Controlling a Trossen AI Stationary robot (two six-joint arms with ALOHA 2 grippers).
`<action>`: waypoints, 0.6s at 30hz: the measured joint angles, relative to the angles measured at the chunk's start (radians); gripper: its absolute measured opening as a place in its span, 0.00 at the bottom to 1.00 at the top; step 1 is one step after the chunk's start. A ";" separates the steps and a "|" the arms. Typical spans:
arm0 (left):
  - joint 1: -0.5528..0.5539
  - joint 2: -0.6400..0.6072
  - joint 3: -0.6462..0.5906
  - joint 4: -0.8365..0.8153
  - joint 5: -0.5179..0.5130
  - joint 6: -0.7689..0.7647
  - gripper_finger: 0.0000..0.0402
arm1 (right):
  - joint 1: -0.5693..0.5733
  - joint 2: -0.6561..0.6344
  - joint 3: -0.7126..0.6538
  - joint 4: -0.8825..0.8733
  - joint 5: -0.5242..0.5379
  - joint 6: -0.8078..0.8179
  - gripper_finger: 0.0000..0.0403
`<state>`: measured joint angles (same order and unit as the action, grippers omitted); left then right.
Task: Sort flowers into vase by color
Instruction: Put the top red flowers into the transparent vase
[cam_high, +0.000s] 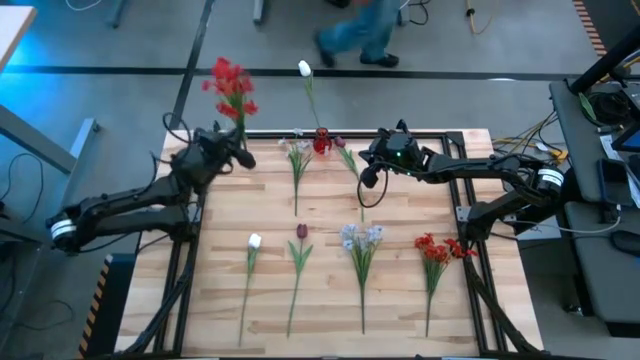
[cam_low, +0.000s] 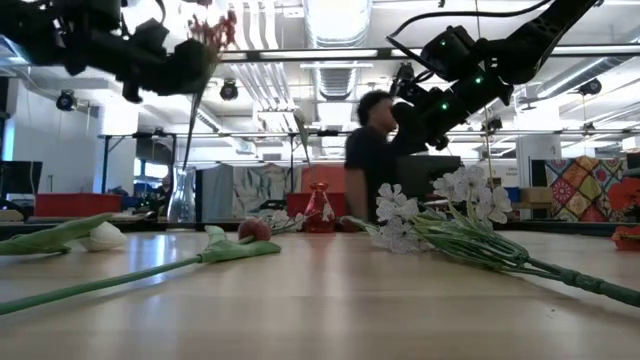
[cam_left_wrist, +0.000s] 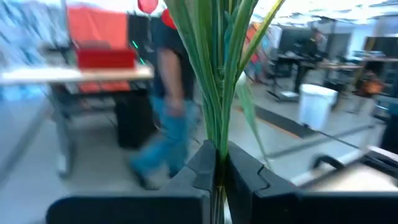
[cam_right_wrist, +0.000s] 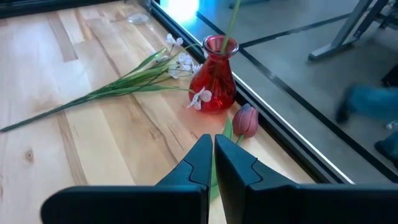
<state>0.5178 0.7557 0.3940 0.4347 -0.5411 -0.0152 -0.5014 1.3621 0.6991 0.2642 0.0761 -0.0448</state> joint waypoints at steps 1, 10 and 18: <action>0.019 0.002 0.016 0.002 0.000 0.028 0.00 | 0.000 0.000 0.000 0.004 0.000 0.000 0.03; 0.213 0.066 0.076 0.186 0.088 0.167 0.00 | 0.000 0.000 0.000 0.007 0.000 0.000 0.03; 0.322 0.178 0.076 0.363 0.168 0.208 0.00 | 0.000 0.000 0.000 0.010 0.000 0.000 0.03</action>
<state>0.8398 0.9332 0.4698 0.7975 -0.3729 0.1928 -0.5014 1.3621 0.6991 0.2745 0.0765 -0.0448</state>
